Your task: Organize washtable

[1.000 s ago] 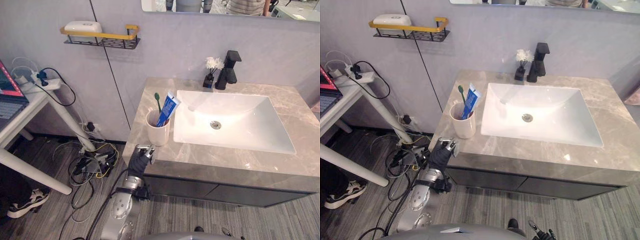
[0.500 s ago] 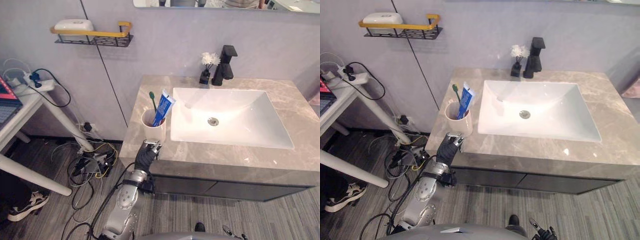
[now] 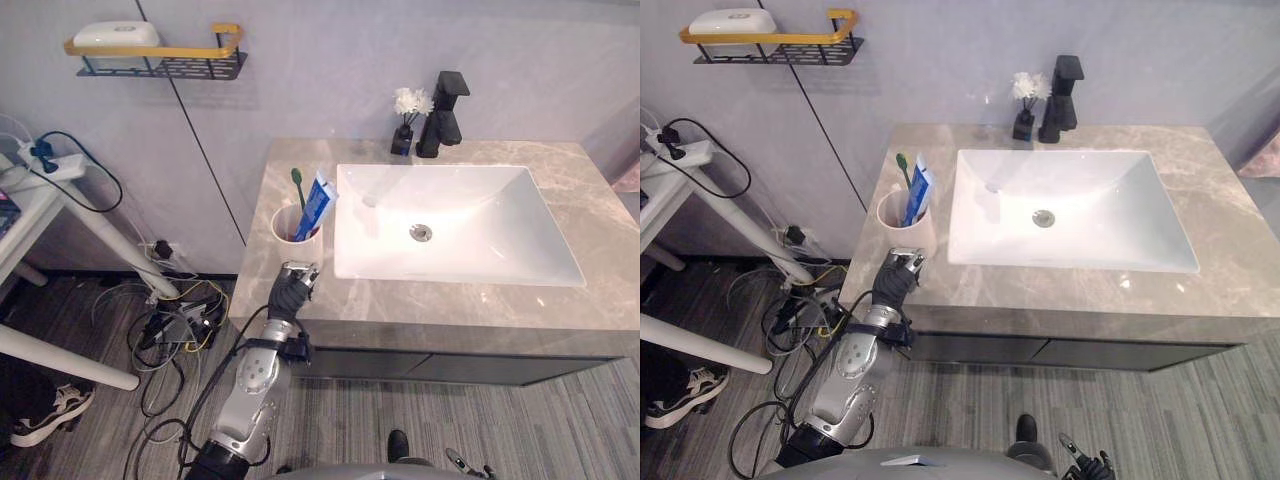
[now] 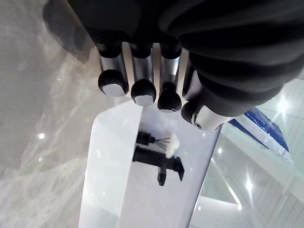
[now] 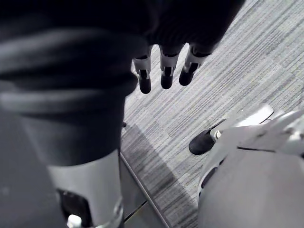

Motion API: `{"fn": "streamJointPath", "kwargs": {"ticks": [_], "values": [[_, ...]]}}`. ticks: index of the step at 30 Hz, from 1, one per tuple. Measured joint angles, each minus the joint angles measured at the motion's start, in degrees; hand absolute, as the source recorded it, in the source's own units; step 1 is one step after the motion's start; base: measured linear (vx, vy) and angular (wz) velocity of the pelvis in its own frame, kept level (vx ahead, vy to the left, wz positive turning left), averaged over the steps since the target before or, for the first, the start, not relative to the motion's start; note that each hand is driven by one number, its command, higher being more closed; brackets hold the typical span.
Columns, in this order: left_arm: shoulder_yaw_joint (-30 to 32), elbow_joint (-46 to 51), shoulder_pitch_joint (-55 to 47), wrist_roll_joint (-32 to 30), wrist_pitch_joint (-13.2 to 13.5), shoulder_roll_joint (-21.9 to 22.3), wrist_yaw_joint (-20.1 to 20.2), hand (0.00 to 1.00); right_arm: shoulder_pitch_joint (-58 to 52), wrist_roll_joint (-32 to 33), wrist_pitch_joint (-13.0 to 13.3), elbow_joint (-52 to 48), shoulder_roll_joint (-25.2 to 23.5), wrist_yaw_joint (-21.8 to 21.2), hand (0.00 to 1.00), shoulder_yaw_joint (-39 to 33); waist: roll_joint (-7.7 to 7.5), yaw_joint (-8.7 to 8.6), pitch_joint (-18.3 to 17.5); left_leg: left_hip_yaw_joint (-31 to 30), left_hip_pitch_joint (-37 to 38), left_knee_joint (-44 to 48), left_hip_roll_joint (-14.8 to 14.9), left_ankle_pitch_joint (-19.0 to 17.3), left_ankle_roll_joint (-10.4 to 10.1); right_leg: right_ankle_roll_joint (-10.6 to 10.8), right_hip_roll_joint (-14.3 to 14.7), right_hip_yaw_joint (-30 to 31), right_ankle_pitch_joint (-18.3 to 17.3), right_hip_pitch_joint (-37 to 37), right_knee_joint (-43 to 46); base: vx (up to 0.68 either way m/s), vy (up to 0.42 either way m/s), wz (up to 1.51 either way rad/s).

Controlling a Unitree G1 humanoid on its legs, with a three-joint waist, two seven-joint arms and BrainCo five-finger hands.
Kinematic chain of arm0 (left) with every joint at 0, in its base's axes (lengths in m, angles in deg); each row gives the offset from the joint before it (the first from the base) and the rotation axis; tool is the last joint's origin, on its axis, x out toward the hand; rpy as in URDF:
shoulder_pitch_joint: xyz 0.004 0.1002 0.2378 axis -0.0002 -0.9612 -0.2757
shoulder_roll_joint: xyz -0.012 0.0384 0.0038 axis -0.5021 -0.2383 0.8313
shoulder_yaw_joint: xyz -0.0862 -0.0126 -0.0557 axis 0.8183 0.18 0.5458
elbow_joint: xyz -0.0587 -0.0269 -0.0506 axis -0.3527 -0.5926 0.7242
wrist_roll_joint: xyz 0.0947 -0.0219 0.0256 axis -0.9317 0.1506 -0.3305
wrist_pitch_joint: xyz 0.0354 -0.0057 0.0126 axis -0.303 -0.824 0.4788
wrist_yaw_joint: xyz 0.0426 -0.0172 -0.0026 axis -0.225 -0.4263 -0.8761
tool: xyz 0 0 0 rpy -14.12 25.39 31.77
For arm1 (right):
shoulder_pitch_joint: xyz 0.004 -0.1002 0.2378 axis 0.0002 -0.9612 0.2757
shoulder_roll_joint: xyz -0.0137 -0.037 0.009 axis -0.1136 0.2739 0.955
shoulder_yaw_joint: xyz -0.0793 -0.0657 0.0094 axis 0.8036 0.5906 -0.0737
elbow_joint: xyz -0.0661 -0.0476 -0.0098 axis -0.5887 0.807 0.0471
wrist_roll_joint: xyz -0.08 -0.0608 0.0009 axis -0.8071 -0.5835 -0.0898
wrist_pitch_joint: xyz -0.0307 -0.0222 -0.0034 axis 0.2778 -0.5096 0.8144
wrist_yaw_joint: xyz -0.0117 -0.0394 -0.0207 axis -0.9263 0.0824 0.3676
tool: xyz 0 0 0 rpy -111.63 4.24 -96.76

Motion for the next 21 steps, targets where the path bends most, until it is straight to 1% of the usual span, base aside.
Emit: {"fn": "streamJointPath", "kwargs": {"ticks": [6, 8, 11, 16, 21], "values": [[2.16, -0.01, 1.88, -0.11, 0.0, 0.32, -1.61, 1.0, 1.01, 0.03, -0.01, 0.34, 0.05, 0.02, 0.0, -0.19, 0.08, -0.25, 0.08, 0.77, -0.94, 0.07, 0.0, -0.01, 0.0, 0.01, 0.09, 0.81, 0.27, -1.39, 0.0, 0.0, 0.0, -0.05], [3.13, -0.27, 2.25, -0.31, 0.0, 0.81, -2.25, 1.0, 1.39, 0.04, 0.0, 0.32, 0.09, 0.01, 0.0, -0.27, 0.32, -0.75, 0.27, 0.92, -0.92, -0.02, -0.04, -0.02, 0.0, 0.03, 0.07, 0.97, 0.32, -1.49, 0.0, 0.02, 0.001, -0.07], [3.46, -1.81, 4.57, -0.56, 0.0, 0.88, -2.75, 1.0, 1.72, 0.05, 0.03, 0.29, 0.09, 0.01, 0.0, -0.72, 0.39, -0.75, 1.17, 1.0, -0.88, 0.0, -0.05, -0.03, 0.01, 0.03, 0.07, 1.05, 0.37, -1.48, 0.0, 0.0, 0.0, 0.0], [3.6, -2.13, 5.72, -0.59, 0.0, 1.09, -3.87, 1.0, 1.74, 0.05, 0.02, 0.31, 0.09, 0.02, 0.0, -1.02, 0.41, -0.79, 1.52, 1.51, -0.98, -0.08, -0.04, -0.1, 0.01, 0.02, 0.14, 1.43, 0.41, -1.92, 0.0, 0.0, 0.0, -0.04], [6.35, -2.91, 6.69, -1.29, -0.01, 1.42, -5.2, 1.0, 1.68, 0.04, 0.01, 0.35, 0.08, 0.01, 0.0, -1.22, 0.42, -0.88, 1.52, 2.57, -0.72, 0.26, -0.16, -0.72, 0.18, 0.14, 0.14, 2.59, 0.49, -2.2, 0.0, 0.01, 0.006, -0.11]]}}
